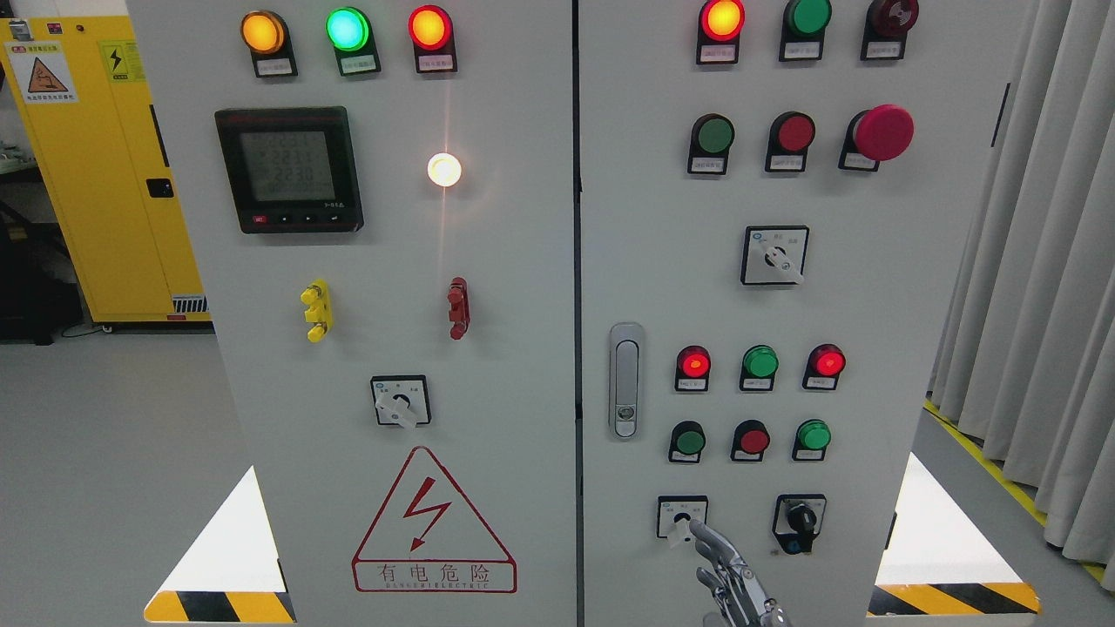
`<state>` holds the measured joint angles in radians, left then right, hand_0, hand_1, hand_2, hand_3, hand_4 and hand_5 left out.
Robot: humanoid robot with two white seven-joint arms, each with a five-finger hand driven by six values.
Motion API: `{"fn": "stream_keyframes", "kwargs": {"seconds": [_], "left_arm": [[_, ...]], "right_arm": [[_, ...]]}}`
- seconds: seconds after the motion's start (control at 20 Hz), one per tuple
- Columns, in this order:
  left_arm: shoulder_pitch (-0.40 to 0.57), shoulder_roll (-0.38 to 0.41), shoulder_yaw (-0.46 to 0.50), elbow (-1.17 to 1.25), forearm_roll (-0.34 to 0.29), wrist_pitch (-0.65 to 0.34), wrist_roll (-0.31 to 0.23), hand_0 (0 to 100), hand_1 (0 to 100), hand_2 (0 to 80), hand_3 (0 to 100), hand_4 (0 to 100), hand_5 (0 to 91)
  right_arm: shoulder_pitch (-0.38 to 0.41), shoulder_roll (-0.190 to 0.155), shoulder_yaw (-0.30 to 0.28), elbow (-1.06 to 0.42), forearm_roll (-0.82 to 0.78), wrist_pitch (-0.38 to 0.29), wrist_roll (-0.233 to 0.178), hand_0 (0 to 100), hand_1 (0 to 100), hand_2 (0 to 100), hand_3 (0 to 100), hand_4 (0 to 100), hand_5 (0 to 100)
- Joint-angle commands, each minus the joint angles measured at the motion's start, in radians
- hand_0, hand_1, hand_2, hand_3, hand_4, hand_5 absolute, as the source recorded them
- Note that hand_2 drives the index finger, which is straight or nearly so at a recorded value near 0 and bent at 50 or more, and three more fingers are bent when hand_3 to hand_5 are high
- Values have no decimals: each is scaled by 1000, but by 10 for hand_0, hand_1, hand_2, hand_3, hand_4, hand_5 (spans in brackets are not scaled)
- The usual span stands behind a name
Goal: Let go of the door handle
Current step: 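Raise the right hand toward the silver door handle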
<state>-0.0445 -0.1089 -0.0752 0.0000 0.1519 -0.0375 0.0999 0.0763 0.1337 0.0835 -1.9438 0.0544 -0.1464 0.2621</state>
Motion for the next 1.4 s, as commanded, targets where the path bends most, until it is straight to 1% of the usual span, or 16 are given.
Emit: {"fn": "stream_keyframes", "kwargs": {"seconds": [0.0,0.35,0.45,0.5,0.55,0.6,0.65,0.7,0.75,0.8,0.85,0.9,1.0,1.2,1.25,1.35], "left_arm": [[0,0,0,-12,0,-1,0,120,556,0,0,0,0],[0,0,0,-12,0,-1,0,120,556,0,0,0,0],[0,0,0,-12,0,-1,0,120,556,0,0,0,0],[0,0,0,-12,0,-1,0,120,556,0,0,0,0],[0,0,0,-12,0,-1,0,120,556,0,0,0,0],[0,0,0,-12,0,-1,0,120,556,0,0,0,0],[0,0,0,-12,0,-1,0,120,556,0,0,0,0],[0,0,0,-12,0,-1,0,120,556,0,0,0,0],[0,0,0,-12,0,-1,0,120,556,0,0,0,0],[0,0,0,-12,0,-1,0,120,556,0,0,0,0],[0,0,0,-12,0,-1,0,120,556,0,0,0,0],[0,0,0,-12,0,-1,0,120,556,0,0,0,0],[0,0,0,-12,0,-1,0,120,556,0,0,0,0],[0,0,0,-12,0,-1,0,120,556,0,0,0,0],[0,0,0,-12,0,-1,0,120,556,0,0,0,0],[0,0,0,-12,0,-1,0,120,556,0,0,0,0]], "right_arm": [[-7,-2,-1,-1,2,1,-4,397,211,0,0,0,0],[-13,0,2,-6,12,1,-9,380,209,0,0,0,0],[-15,-2,2,-14,16,1,-14,338,231,0,0,0,0],[-21,-2,2,-12,36,1,-23,292,305,0,102,241,109],[-29,-2,1,-11,73,1,-33,276,352,0,295,465,351],[-30,-2,-1,-7,119,2,-46,281,372,0,374,536,454],[-30,0,-1,-7,161,1,-66,295,406,0,518,656,613],[-33,-2,1,-9,203,1,-95,327,416,0,577,709,683],[-46,-2,2,-7,246,1,-124,389,423,0,673,777,785],[-58,-2,5,-6,296,1,-148,418,440,0,744,831,876],[-69,-2,7,-6,346,1,-162,456,450,0,818,901,980],[-75,-2,10,-6,393,-4,-170,464,450,0,824,905,983],[-79,-2,18,-6,511,-8,-188,529,444,0,867,943,1000],[-122,-2,51,6,760,-7,-286,543,438,0,885,964,1000],[-136,-2,55,15,815,-7,-296,545,431,0,985,998,1000],[-156,-2,70,26,895,-7,-303,536,423,0,1000,1000,1000]]}}
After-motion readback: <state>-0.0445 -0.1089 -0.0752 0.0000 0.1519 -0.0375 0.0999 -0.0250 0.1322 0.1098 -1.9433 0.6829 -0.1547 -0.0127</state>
